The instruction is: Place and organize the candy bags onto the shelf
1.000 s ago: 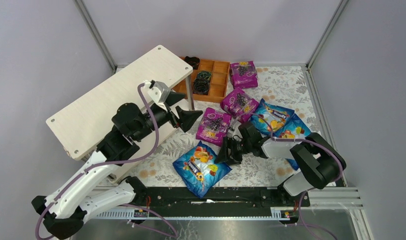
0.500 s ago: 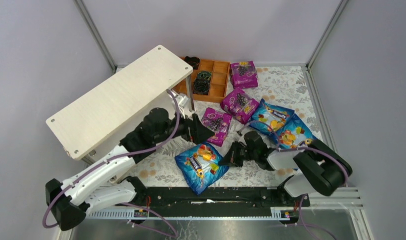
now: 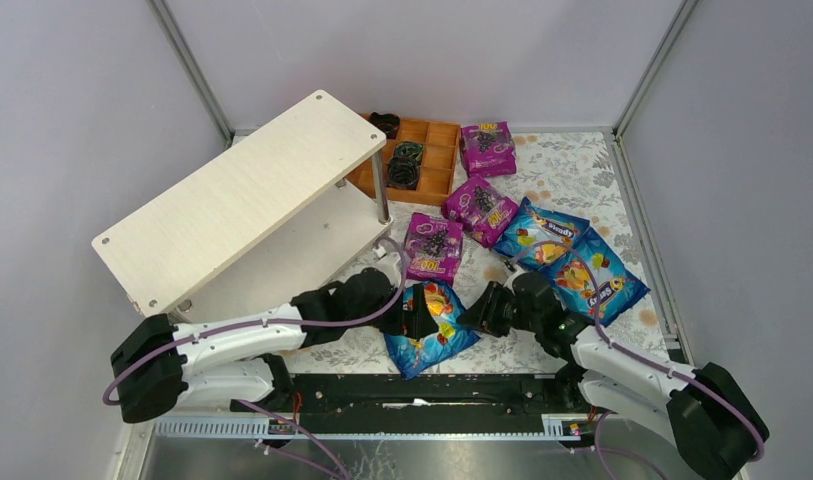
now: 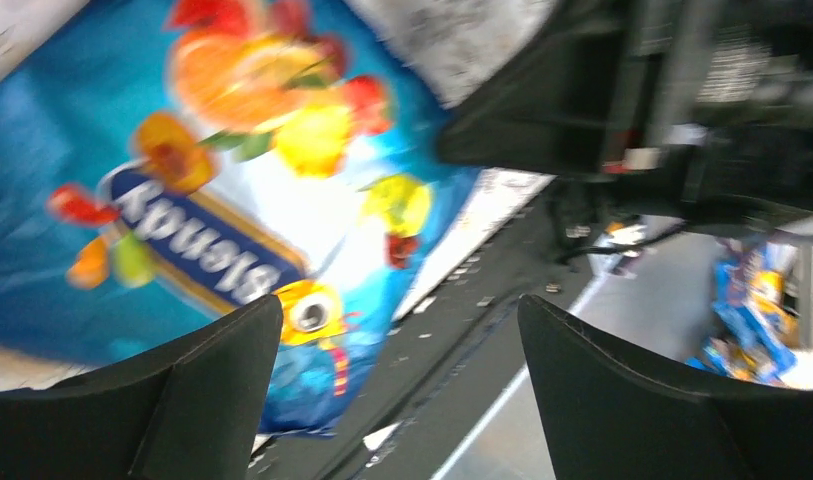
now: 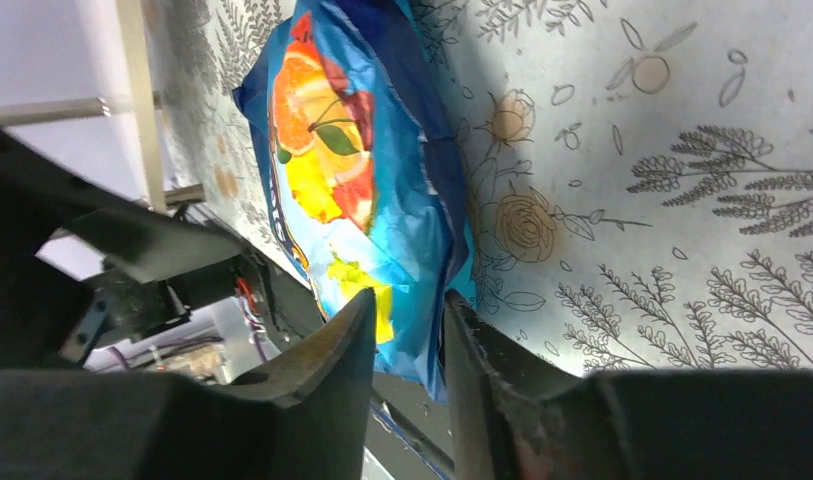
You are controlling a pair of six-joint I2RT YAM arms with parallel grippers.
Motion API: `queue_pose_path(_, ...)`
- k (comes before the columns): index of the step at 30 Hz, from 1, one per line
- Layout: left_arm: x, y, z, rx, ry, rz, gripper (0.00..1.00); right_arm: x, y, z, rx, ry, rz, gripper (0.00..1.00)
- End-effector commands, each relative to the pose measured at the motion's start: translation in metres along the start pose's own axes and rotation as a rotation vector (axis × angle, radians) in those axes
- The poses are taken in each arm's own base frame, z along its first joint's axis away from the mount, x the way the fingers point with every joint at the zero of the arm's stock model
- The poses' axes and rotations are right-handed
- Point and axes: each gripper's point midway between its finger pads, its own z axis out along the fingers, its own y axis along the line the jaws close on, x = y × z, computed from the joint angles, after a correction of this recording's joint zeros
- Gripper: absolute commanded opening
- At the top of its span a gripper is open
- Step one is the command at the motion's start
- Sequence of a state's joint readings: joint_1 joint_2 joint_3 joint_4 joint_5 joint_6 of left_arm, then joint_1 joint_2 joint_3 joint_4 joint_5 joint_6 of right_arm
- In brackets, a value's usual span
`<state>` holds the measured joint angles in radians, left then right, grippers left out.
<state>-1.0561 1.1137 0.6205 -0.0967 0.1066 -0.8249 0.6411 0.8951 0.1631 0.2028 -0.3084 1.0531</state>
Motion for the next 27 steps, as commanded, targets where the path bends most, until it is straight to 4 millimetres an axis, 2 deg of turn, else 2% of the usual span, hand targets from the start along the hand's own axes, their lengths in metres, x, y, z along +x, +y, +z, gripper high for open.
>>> queue_pose_path(1,-0.005,0.034,-0.005,-0.136,-0.102,-0.068,0.93,-0.011,0.017,-0.008,0.045,0.043,-0.222,0.43)
queue_pose_path(4,0.004,0.055,-0.01,-0.214,-0.105,-0.086,0.95,-0.021,0.011,-0.009,0.138,0.056,-0.296,0.65)
queue_pose_path(7,0.014,0.072,-0.011,-0.267,-0.096,-0.114,0.95,-0.056,0.014,-0.006,0.207,-0.006,-0.312,0.96)
queue_pose_path(8,0.016,0.076,-0.01,-0.28,-0.096,-0.123,0.95,-0.068,0.017,-0.001,0.208,-0.02,-0.311,0.99)
queue_pose_path(11,0.022,0.087,-0.008,-0.318,-0.09,-0.138,0.93,-0.096,0.023,0.016,0.25,-0.013,-0.335,1.0)
queue_pose_path(14,0.025,0.095,-0.006,-0.348,-0.089,-0.144,0.91,-0.11,0.022,0.035,0.315,0.041,-0.367,1.0)
queue_pose_path(19,0.023,0.104,0.003,-0.386,-0.104,-0.14,0.93,-0.134,0.003,0.049,0.495,0.006,-0.392,0.97)
queue_pose_path(21,0.021,0.104,0.007,-0.386,-0.107,-0.139,0.95,-0.141,-0.017,0.05,0.626,0.009,-0.394,0.9)
queue_pose_path(24,0.021,0.104,0.012,-0.387,-0.104,-0.135,0.95,-0.147,-0.047,0.041,0.796,0.003,-0.41,0.89)
queue_pose_path(27,0.019,0.105,0.012,-0.389,-0.115,-0.134,0.94,-0.166,-0.077,0.015,1.005,-0.06,-0.436,0.9)
